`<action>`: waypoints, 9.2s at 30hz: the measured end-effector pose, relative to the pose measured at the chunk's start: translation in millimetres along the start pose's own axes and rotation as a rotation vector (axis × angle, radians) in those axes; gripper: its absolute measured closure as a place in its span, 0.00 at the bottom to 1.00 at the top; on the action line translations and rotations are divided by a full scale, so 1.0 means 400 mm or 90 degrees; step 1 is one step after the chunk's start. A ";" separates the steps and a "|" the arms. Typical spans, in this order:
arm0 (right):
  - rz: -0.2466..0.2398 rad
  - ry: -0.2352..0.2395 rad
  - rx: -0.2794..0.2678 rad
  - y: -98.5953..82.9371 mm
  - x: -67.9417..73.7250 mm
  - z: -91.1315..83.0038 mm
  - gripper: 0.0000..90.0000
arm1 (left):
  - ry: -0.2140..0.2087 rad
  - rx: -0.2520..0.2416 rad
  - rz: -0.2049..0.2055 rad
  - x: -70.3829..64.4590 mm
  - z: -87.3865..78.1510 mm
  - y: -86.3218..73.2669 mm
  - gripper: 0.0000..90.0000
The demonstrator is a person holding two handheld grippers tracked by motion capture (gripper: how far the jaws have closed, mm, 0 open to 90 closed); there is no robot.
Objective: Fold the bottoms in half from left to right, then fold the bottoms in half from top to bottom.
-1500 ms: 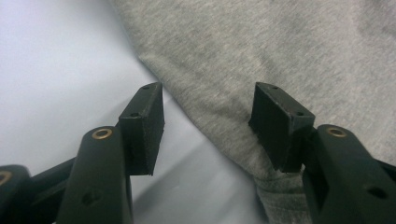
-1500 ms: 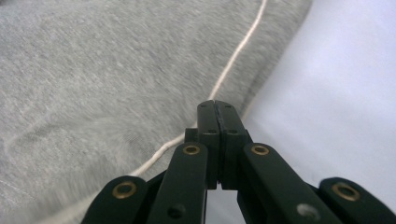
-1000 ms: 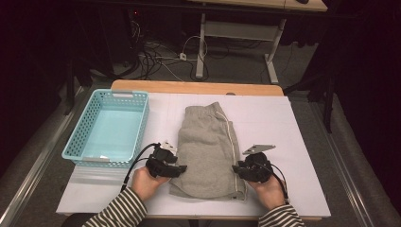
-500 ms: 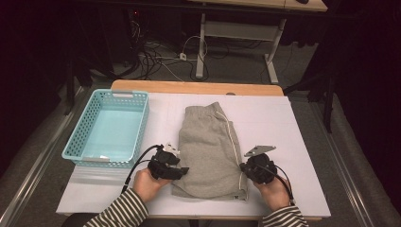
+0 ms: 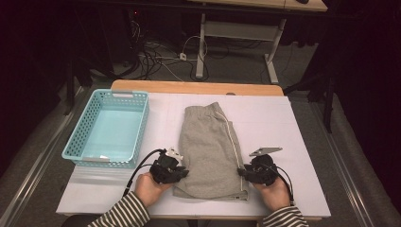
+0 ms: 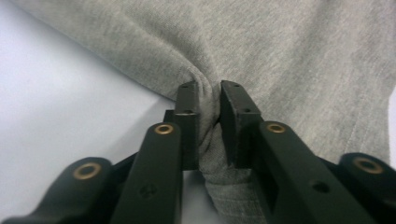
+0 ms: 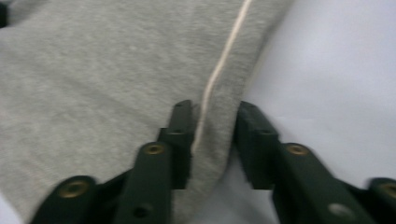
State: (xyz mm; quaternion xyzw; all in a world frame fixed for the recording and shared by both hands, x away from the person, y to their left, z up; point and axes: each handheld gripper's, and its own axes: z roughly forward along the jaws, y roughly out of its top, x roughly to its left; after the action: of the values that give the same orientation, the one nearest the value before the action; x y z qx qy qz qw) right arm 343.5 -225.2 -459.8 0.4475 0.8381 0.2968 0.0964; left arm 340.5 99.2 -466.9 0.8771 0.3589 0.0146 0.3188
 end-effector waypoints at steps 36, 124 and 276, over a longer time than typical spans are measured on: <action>-0.075 0.022 0.006 -0.008 0.110 0.004 0.93 | 0.006 -0.009 -0.044 0.018 -0.101 -0.103 0.91; 0.019 0.010 -0.189 0.036 -0.059 -0.039 0.60 | 0.056 -0.131 -0.097 0.080 -0.141 -0.044 0.42; -0.091 0.029 -0.011 0.433 -0.050 0.100 0.92 | 0.045 -0.025 -0.112 0.255 -0.058 0.307 0.91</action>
State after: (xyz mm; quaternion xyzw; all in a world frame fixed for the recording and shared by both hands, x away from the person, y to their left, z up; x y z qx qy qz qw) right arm 492.0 -151.7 -393.0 0.3789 0.8672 0.3064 0.1025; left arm 486.5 110.7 -399.1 0.8346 0.4454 0.0250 0.3233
